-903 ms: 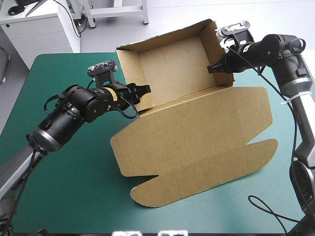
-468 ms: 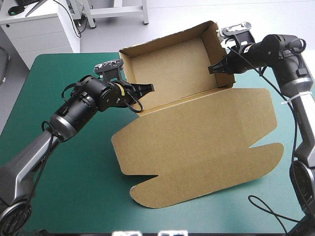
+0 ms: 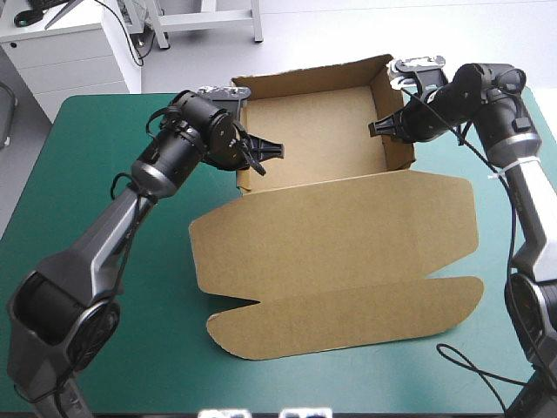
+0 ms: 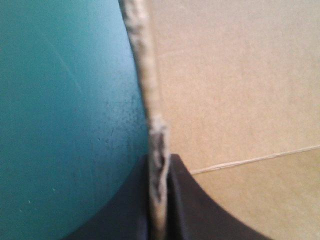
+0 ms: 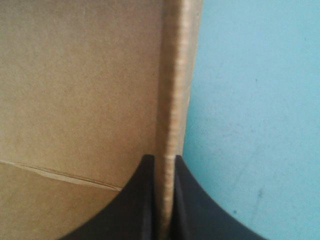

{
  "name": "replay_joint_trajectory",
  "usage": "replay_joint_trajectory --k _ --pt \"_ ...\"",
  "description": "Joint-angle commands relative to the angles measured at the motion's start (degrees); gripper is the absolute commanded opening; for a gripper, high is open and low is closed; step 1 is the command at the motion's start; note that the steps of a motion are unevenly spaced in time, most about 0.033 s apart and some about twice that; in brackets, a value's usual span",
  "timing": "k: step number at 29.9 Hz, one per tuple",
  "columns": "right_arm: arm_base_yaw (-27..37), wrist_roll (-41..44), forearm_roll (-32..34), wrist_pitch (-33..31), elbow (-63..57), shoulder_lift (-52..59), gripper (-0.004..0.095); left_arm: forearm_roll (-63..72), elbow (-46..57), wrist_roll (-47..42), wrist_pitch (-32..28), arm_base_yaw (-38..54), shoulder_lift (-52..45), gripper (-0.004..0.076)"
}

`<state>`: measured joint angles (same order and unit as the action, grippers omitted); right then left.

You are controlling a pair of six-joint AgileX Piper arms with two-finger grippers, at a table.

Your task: Fold the box

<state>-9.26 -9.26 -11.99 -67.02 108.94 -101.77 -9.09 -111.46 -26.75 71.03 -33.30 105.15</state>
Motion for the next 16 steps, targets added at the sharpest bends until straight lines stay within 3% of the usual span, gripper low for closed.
replay_joint_trajectory --k 1,16 --pt "0.0 1.6 0.7 -2.8 1.6 -0.5 -0.0012 0.3 -6.3 5.9 2.8 0.2 2.4 -0.0008" --pt "-0.1 3.8 1.4 -4.5 1.5 -11.2 -0.0012 9.1 -8.8 4.0 2.8 10.4 11.9 -0.0008"
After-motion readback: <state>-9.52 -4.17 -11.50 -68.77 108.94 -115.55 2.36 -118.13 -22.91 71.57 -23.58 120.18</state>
